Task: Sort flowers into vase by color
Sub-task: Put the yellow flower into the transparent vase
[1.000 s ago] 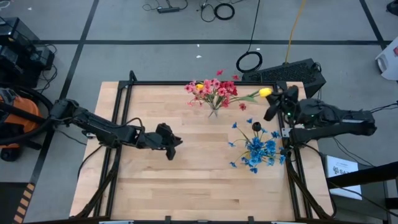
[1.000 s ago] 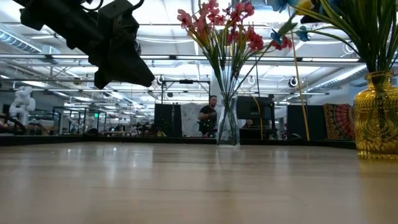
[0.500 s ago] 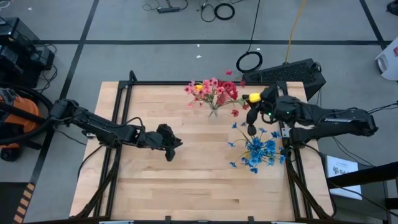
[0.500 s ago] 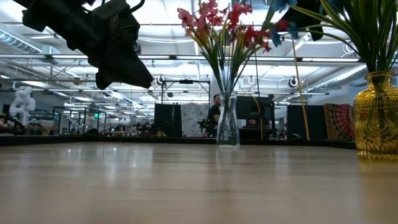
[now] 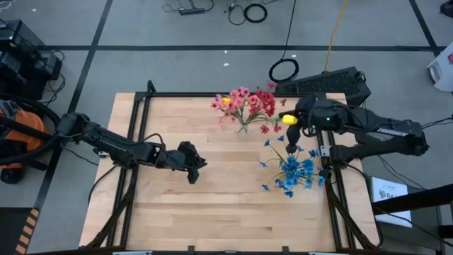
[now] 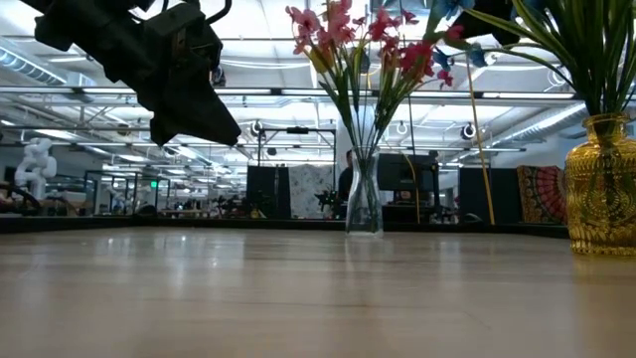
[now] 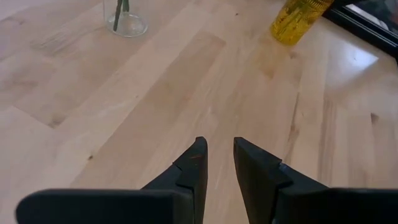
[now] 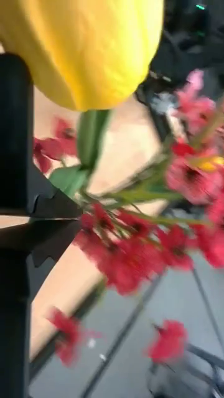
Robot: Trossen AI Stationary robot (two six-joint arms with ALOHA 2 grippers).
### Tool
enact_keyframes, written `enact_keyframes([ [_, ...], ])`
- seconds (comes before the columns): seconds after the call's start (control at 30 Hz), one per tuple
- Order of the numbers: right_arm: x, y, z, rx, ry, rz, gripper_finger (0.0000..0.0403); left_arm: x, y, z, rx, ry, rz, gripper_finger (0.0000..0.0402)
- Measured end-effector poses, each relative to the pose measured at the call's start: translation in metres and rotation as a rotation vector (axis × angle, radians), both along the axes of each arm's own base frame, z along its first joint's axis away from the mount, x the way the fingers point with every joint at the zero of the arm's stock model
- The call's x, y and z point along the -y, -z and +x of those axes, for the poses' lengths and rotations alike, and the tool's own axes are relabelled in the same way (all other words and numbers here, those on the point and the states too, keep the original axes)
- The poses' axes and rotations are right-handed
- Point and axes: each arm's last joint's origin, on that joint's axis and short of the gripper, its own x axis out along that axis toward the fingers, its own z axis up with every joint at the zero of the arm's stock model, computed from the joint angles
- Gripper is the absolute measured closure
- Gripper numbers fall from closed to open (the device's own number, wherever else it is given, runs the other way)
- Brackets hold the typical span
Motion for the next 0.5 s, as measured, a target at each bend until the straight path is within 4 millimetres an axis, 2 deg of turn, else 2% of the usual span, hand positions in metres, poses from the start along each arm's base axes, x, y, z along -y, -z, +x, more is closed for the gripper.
enact_keyframes([
  [0.2,0.000,0.000,0.011,-0.098,-0.069,0.057,0.0363,0.000,0.000,0.000,0.004,-0.003,-0.006,0.0318],
  [0.5,0.000,-0.005,0.016,-0.052,-0.125,0.023,0.0311,0.000,0.000,0.000,0.004,-0.004,-0.008,0.0318],
])
